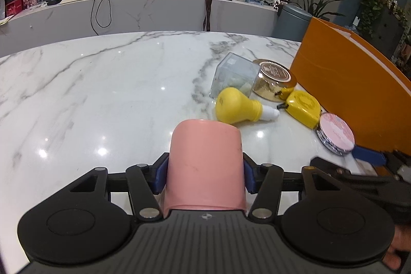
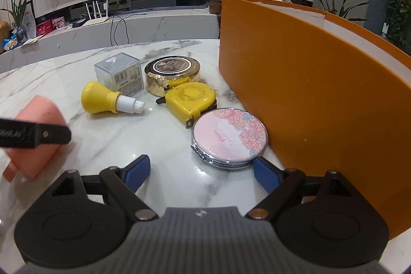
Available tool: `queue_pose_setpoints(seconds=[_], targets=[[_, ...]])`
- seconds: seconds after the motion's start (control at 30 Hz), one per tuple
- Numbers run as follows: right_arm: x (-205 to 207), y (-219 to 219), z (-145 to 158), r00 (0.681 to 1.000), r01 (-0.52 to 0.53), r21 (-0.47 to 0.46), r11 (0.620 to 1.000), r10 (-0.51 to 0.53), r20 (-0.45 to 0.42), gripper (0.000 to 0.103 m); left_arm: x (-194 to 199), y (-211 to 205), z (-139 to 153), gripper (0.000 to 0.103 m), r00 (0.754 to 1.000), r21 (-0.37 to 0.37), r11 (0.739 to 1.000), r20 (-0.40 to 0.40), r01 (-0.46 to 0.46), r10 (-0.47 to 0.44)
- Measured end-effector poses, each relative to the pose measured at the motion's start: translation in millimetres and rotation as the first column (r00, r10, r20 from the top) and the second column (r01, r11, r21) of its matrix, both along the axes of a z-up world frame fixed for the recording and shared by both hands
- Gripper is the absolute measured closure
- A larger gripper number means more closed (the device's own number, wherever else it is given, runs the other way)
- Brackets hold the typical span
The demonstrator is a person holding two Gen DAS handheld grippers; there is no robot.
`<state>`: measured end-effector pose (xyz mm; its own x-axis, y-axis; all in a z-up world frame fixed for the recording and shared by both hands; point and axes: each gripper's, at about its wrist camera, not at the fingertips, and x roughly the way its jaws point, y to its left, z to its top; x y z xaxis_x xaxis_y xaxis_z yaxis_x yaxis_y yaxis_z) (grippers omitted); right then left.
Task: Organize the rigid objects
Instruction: 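Grasp the pink cylindrical container with the left tool, then grasp the pink compact mirror with the right tool while the left tool holds the container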
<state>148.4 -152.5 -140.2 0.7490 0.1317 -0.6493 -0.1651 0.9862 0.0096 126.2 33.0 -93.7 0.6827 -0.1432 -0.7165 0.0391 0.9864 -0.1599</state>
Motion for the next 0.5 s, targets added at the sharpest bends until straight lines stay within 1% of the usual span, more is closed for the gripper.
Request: queue_pose_setpoints(seconds=[0.1, 0.23, 0.5], targets=[[1, 0, 0, 1.0, -0.002, -0.002, 1.0, 0.002, 0.002, 0.016, -10, 2, 1, 0.039, 1.0, 0.01, 1.0, 0.005, 0.0, 0.0], [2, 1, -1, 1.0, -0.006, -0.003, 1.0, 0.006, 0.008, 0.016, -21, 6, 1, 0.039, 1.0, -0.008, 1.0, -0.001, -0.005, 0.005], [4, 1, -1, 1.0, -0.008, -0.003, 1.0, 0.008, 0.029, 0.022, -35, 11, 2, 0.039, 1.0, -0.02, 1.0, -0.004, -0.014, 0.014]])
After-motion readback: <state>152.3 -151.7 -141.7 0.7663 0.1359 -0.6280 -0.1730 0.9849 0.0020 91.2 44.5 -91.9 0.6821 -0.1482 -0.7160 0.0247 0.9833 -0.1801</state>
